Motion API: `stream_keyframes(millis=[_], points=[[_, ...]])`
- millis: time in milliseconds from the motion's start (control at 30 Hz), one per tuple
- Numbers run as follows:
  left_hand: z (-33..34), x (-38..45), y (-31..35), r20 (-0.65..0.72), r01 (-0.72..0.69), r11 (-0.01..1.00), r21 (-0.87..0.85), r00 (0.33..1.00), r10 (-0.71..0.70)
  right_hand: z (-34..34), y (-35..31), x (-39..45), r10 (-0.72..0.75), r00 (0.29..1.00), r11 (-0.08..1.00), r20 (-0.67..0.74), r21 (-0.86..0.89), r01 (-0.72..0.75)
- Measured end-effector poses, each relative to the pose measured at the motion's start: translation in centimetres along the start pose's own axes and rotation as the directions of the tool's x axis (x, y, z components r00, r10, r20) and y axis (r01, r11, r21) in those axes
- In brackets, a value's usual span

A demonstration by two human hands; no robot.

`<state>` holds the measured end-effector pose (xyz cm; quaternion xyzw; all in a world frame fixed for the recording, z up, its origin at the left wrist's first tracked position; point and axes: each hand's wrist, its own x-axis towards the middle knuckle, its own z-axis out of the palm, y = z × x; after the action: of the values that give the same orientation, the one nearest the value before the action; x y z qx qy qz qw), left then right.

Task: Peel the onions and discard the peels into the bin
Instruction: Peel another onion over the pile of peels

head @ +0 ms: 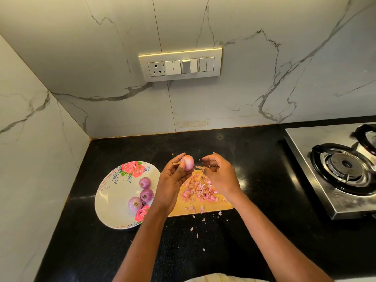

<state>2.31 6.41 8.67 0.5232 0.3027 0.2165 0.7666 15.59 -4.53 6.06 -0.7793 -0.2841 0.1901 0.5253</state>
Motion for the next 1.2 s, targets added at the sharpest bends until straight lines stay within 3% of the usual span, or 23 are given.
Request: stream_keyframes(millis=[133, 333, 600, 767, 967, 1067, 1200], points=[[-0.2, 0.1, -0.1, -0.028, 0.033, 0.999, -0.038, 0.999, -0.034, -0.1, 0.1, -0.1, -0.006, 1.0, 0.999, 0.011, -0.046, 0.007], [-0.2, 0.2, -0.3, -0.041, 0.05, 0.998, -0.04, 0.998, -0.052, 0.1, -1.4, -0.3, -0.094, 0.99, 0.987, 0.106, 0.141, 0.079], [-0.2, 0.3, 0.2, -0.007, 0.044, 0.999, 0.008, 0.999, -0.044, 0.2, -1.7, -0.5, -0.137, 0.99, 0.975, 0.044, 0.185, 0.127], [-0.2, 0.2, 0.0, 0.008, 0.057, 0.998, -0.036, 0.998, -0.056, 0.3, -1.8, -0.6, -0.162, 0.987, 0.983, 0.002, 0.092, 0.161], [-0.3, 0.2, 0.1, -0.003, 0.102, 0.979, -0.179, 0.995, -0.104, 0.2, -0.6, -0.2, -0.096, 0.994, 0.995, -0.051, -0.031, 0.095], [-0.5, 0.2, 0.1, -0.021, 0.081, 0.99, -0.112, 0.996, -0.084, 0.0, -0.2, -0.1, -0.084, 0.996, 0.989, -0.016, -0.123, 0.081], [-0.5, 0.1, -0.1, -0.039, 0.005, 0.999, 0.039, 0.999, -0.003, -0.3, -0.8, -0.2, -0.113, 0.993, 0.989, 0.042, -0.09, 0.117]])
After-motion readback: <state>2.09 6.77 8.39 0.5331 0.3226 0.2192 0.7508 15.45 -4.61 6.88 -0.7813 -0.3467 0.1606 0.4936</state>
